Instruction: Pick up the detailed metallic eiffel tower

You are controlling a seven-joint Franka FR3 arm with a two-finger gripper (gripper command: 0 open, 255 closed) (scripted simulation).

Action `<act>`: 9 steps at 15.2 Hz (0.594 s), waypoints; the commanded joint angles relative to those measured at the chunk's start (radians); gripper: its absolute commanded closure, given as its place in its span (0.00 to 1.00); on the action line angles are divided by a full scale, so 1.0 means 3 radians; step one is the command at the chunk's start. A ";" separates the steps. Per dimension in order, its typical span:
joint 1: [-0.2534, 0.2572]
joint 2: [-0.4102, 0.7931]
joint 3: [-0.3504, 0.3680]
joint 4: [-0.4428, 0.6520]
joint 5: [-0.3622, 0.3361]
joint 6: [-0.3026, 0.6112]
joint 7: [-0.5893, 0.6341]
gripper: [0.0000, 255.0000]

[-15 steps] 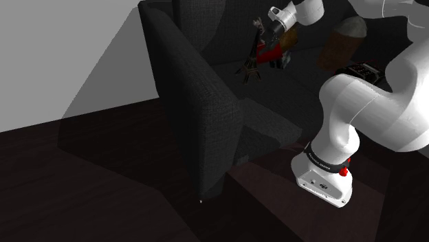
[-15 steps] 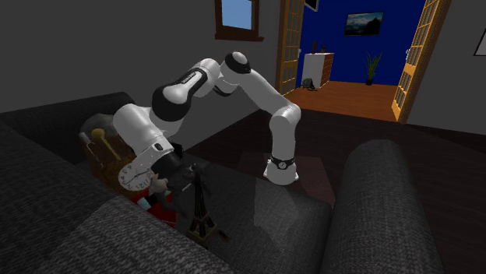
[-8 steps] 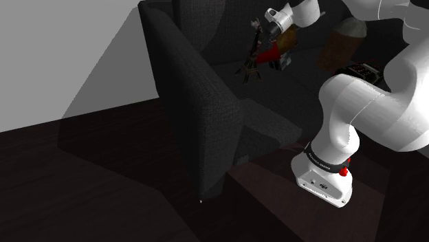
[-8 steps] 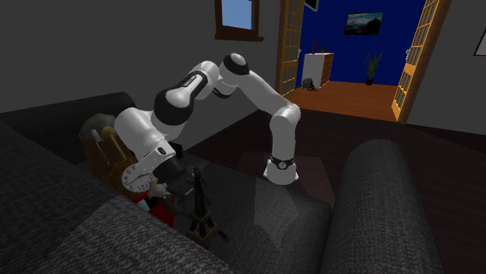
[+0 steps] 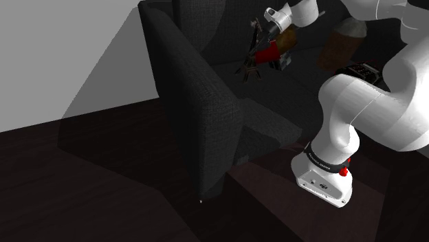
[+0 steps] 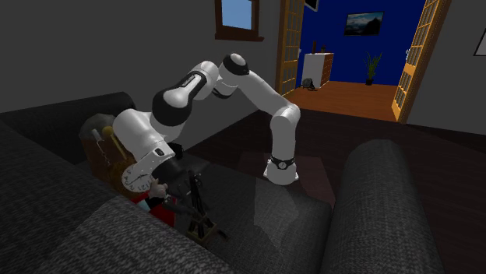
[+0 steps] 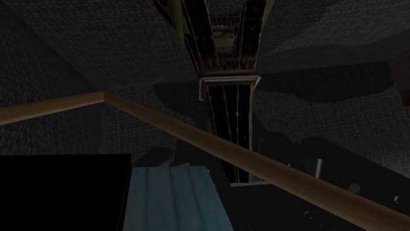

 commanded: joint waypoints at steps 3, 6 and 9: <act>-0.0064 0.0039 -0.0096 -0.0041 -0.0060 -0.0028 -0.0064 1.00; -0.0098 0.0113 -0.0032 -0.0006 0.0010 -0.0106 -0.0045 1.00; -0.0136 0.0160 0.0045 0.0036 0.0051 -0.0187 -0.0007 1.00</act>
